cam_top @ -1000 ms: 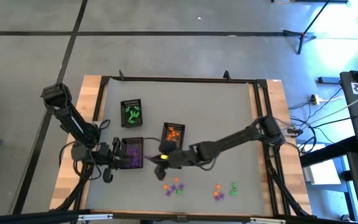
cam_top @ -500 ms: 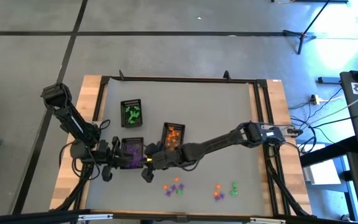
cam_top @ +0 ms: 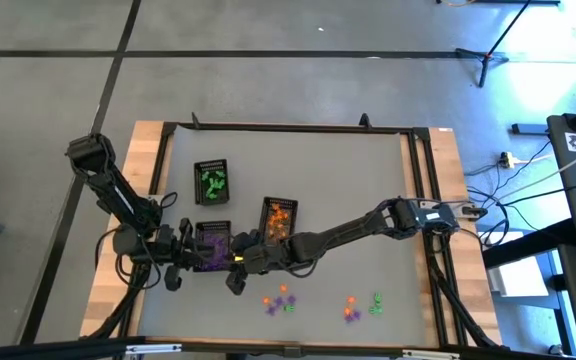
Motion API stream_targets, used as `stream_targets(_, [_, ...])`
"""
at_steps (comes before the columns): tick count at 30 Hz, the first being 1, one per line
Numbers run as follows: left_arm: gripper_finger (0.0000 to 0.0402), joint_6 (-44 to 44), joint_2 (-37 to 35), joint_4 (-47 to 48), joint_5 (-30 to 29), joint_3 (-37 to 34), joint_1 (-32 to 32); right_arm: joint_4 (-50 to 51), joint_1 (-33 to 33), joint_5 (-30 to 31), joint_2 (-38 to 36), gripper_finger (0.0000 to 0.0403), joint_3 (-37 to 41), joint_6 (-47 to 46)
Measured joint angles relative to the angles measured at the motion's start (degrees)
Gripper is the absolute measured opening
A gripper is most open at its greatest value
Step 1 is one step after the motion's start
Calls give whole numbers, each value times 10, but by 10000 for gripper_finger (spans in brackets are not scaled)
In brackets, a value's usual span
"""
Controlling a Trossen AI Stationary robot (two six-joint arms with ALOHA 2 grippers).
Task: Sort Halloween decoration
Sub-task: Put the green alien toy into the top left black basket
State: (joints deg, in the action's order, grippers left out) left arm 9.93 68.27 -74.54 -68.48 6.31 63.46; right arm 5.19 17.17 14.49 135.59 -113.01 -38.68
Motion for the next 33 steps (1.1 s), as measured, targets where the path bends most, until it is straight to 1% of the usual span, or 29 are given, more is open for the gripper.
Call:
stream_targets(2, [77,0,0,0,3,0,0,5,0,1,0,145,0,0])
stream_targets(5, [77,0,0,3,5,0,0,11,0,-4,0,154,0,0])
stream_targets(13, [77,0,0,4,6,0,11,84,0,-12,-25,142,0,0])
stream_targets(16, [77,0,0,6,5,0,15,138,2,-23,-44,139,0,-5])
stream_targets(18, [77,0,0,7,5,0,17,192,7,-36,-59,139,0,-18])
stream_targets(21, [77,1,0,22,6,0,21,288,25,-39,-83,139,0,-45])
stream_targets(26, [77,4,0,27,6,0,27,447,86,-39,-107,138,0,-123])
stream_targets(33, [77,20,0,31,9,0,27,588,187,-36,-114,138,0,-274])
